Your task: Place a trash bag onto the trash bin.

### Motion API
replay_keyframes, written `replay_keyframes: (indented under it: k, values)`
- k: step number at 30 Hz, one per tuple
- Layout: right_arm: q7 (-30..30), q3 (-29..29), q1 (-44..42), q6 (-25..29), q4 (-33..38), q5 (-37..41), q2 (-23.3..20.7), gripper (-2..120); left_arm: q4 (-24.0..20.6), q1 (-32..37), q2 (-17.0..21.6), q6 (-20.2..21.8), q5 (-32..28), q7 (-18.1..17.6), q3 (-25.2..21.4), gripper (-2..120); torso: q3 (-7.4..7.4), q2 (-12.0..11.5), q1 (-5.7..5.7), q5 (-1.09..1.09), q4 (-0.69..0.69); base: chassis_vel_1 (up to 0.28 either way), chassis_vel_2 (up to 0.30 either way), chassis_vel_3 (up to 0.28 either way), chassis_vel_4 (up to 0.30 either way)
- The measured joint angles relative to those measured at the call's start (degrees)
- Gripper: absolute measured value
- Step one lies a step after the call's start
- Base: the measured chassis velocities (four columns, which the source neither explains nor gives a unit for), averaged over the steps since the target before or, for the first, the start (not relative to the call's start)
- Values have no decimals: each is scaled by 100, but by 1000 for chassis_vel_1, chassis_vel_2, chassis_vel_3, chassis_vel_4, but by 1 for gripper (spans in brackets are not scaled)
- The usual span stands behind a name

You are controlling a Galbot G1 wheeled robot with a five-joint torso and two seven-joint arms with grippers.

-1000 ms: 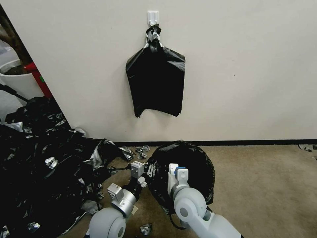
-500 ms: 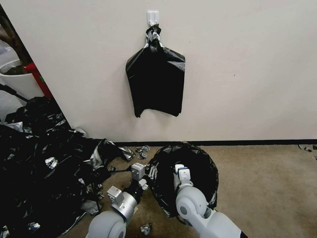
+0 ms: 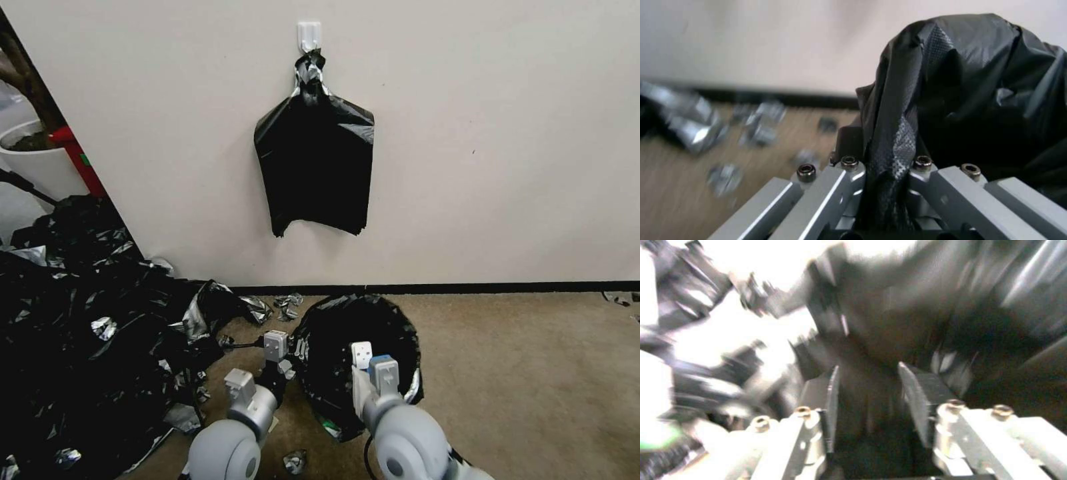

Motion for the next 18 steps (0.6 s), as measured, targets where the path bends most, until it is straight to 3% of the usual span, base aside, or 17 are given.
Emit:
replay_keyframes:
  k: [3,4,6,9,14,18]
  values:
    - [-495,320,-282,925,59,-1575,138,55,194,-276,-75,758,-673,-816,10,6,0,0,0,0,0,0,0,0,0]
    - [-495,320,-282,925,59,-1575,138,55,194,-276,-75,758,-673,-816,10,6,0,0,0,0,0,0,0,0,0]
    - [-471,584,-358,1690,-146,-2527,364,67,274,-386,-104,1251,-1178,-1287,-27,6,0,0,0,4,1,0,0,0,0]
    - [-352,762,-414,2081,-280,-2961,529,77,311,-412,-114,1439,-1464,-1532,-40,6,-1,1,-1,5,3,0,0,0,0]
    - [-241,908,-488,2166,-293,-3010,654,90,344,-382,-71,1331,-1520,-1547,-60,15,-1,2,-1,2,2,0,0,0,0]
    - [-117,1084,-546,2171,-307,-2921,813,100,144,-147,102,1108,-1502,-1446,-178,35,1,1,0,-4,0,0,0,0,0]
